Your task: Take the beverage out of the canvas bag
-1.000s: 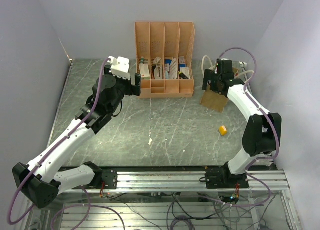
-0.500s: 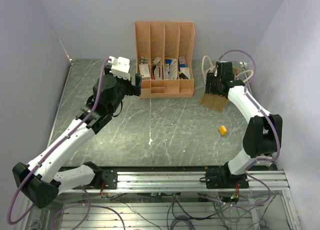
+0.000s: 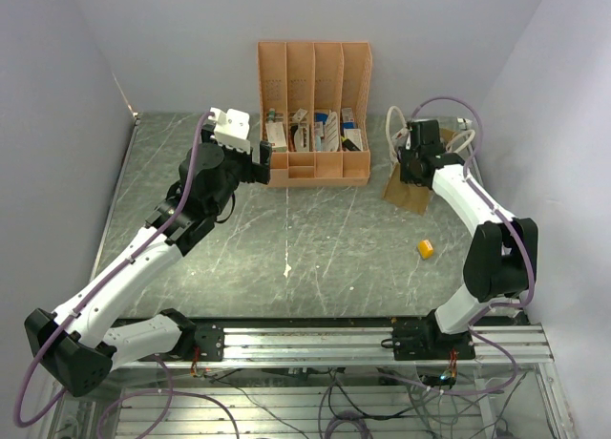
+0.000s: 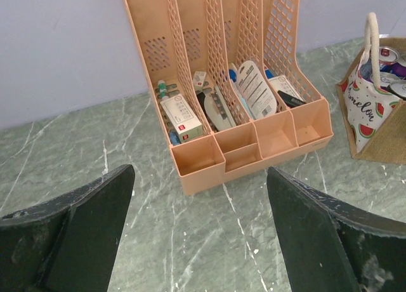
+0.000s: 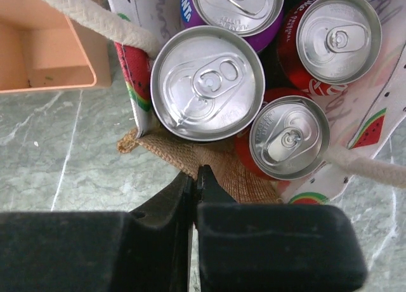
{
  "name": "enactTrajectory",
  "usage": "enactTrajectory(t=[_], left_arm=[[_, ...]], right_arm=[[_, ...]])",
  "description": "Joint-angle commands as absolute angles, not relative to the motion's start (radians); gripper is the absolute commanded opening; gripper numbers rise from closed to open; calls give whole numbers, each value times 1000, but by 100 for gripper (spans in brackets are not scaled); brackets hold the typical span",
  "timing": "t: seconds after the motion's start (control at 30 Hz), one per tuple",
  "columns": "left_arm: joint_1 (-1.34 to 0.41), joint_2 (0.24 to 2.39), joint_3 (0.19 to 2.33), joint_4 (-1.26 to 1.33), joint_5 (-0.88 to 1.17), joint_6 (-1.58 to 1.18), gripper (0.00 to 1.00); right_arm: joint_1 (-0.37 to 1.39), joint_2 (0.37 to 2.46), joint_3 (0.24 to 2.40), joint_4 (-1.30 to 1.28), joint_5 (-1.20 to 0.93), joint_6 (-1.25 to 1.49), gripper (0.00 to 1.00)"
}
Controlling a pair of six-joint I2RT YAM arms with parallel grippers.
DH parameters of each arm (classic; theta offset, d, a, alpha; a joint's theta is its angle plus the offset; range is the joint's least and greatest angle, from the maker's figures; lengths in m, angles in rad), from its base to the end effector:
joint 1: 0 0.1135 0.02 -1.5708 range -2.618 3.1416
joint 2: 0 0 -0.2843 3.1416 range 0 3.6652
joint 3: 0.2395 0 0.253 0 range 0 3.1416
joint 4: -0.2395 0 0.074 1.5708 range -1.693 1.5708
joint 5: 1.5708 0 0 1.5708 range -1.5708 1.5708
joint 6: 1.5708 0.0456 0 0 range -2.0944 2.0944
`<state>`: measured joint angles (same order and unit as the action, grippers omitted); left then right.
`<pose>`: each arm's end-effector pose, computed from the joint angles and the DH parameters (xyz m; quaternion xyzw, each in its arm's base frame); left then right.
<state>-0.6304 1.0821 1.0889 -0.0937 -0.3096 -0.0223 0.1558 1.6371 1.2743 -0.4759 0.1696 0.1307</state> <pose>0.2092 -0.1355 0.4160 0.1187 0.7261 -0.1064 0.6688 0.3661 0.0497 0.2776 0.0186 0.9307 -0.0274 0.3643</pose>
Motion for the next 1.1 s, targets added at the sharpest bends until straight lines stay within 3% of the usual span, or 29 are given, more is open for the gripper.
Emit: enactTrajectory(t=[0.0, 0.57, 1.07], left_arm=[[-639, 1083, 1085, -43, -300, -12, 95], [-643, 1080, 1084, -44, -311, -8, 95], [-649, 1038, 1071, -35, -424, 19, 95]], right_arm=[[204, 1592, 1256, -504, 171, 134, 0], [416, 1472, 1168, -583, 182, 144, 0], [834, 1424, 1171, -606, 1, 263, 0]])
